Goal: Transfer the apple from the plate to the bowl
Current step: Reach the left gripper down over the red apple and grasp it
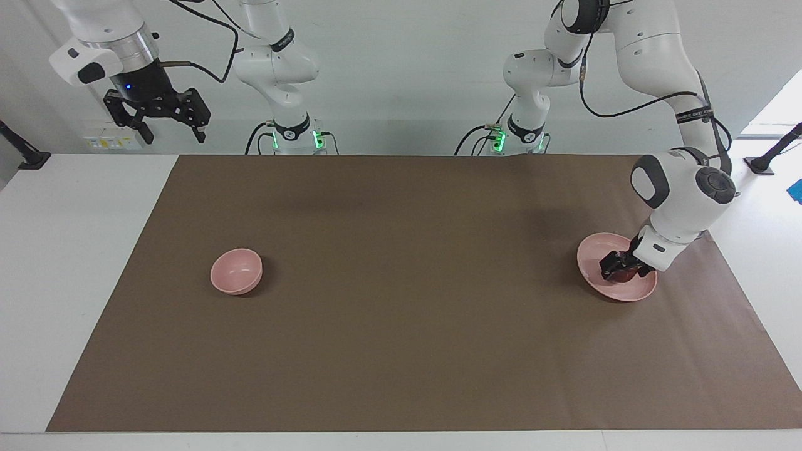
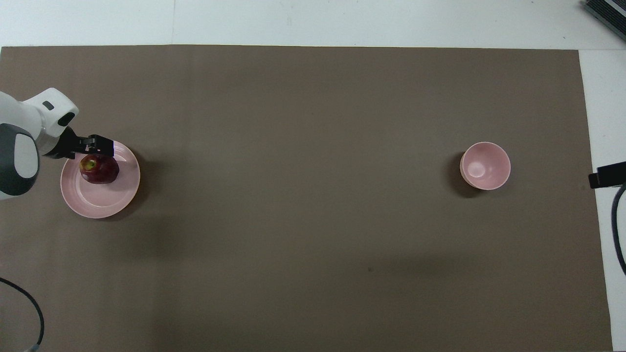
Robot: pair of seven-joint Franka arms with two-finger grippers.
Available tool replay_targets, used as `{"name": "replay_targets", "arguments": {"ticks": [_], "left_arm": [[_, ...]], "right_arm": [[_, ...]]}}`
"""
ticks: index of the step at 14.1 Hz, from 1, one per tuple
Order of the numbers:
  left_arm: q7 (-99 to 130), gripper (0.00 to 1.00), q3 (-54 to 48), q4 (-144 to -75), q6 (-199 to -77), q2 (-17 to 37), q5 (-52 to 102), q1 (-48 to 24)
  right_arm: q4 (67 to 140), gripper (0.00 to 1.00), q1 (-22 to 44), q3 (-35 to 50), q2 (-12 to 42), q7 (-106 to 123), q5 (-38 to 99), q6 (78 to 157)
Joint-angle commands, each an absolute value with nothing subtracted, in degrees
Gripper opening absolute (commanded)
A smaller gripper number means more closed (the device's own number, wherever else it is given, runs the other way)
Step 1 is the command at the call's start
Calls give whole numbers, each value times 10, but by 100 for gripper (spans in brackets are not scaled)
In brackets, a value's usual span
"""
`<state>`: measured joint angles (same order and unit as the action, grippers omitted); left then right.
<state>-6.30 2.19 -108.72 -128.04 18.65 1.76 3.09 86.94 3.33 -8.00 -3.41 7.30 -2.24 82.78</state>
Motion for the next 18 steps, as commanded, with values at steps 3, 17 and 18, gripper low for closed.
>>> {"name": "replay_targets", "arguments": {"ticks": [3, 17, 18], "left_arm": [[-73, 100, 26, -1122, -1303, 166, 18, 29], [-72, 0, 26, -953, -1097, 194, 7, 25], [-72, 0, 25, -936, -1073, 193, 6, 22]], "right_arm": [[877, 100, 30, -78, -42, 91, -19, 821], [879, 100, 30, -77, -43, 91, -20, 820], [879, 100, 31, -77, -43, 87, -19, 818]]}}
